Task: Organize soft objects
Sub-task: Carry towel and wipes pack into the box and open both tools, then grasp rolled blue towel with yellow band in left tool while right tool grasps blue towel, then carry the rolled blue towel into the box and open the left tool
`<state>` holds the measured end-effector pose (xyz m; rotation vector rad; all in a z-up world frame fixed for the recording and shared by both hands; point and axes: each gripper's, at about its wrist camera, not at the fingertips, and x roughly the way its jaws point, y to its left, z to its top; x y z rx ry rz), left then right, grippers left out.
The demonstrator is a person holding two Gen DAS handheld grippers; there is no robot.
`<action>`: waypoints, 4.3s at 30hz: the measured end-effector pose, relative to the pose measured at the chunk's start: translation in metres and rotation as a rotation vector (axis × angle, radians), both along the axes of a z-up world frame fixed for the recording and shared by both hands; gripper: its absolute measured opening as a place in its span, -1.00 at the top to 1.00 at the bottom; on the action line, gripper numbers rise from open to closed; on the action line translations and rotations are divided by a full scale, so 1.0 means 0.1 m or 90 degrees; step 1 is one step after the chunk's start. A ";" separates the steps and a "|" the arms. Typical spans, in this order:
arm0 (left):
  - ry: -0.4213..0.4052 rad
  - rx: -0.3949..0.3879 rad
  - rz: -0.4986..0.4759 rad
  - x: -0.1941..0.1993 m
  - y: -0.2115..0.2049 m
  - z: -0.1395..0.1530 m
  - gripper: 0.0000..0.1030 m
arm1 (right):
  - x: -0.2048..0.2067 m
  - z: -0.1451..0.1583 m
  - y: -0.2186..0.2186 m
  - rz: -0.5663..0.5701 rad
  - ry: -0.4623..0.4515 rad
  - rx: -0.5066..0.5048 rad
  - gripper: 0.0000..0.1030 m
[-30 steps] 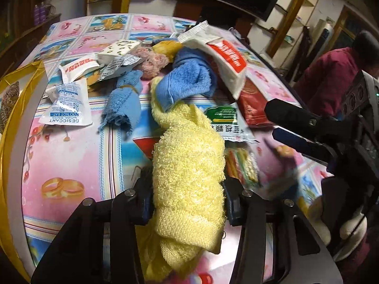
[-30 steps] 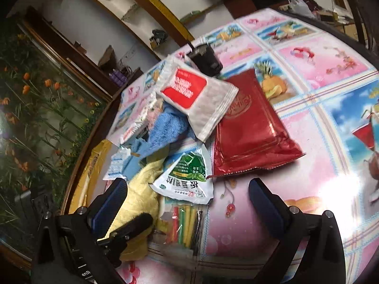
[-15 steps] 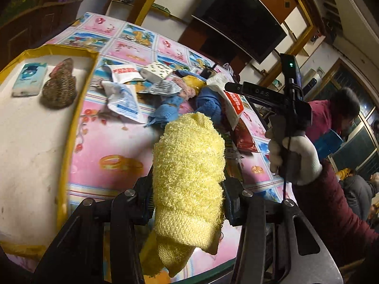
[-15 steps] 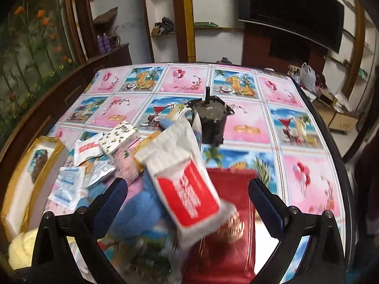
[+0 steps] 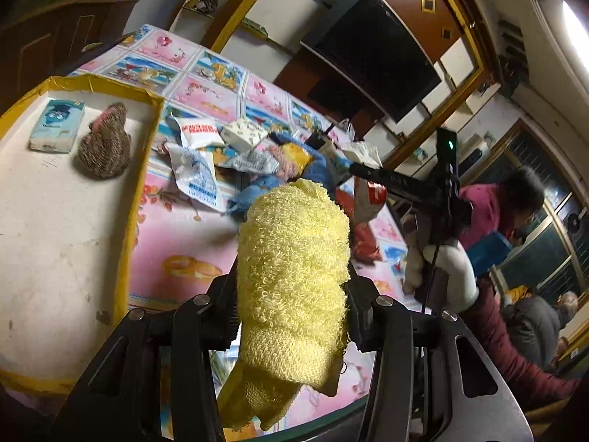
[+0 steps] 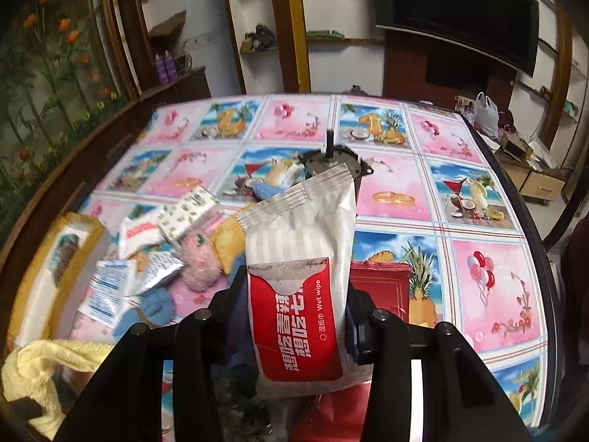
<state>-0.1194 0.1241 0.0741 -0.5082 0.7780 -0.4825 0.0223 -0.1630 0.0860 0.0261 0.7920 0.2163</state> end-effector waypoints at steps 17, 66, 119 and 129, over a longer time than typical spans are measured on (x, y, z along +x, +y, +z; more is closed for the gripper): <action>0.004 0.136 0.195 0.23 1.29 0.22 0.11 | -0.39 0.34 1.39 0.260 0.110 0.251 0.15; 0.088 0.488 0.148 0.32 0.54 -0.35 -0.35 | -0.60 -0.15 1.62 0.189 0.122 0.177 -0.11; 0.074 0.421 -0.033 1.48 -1.24 -0.60 0.41 | 0.12 -0.69 0.00 0.017 0.115 0.230 0.33; 0.019 0.274 -0.006 0.91 -0.99 -0.18 0.46 | 0.03 -0.61 0.06 0.049 0.102 0.248 0.35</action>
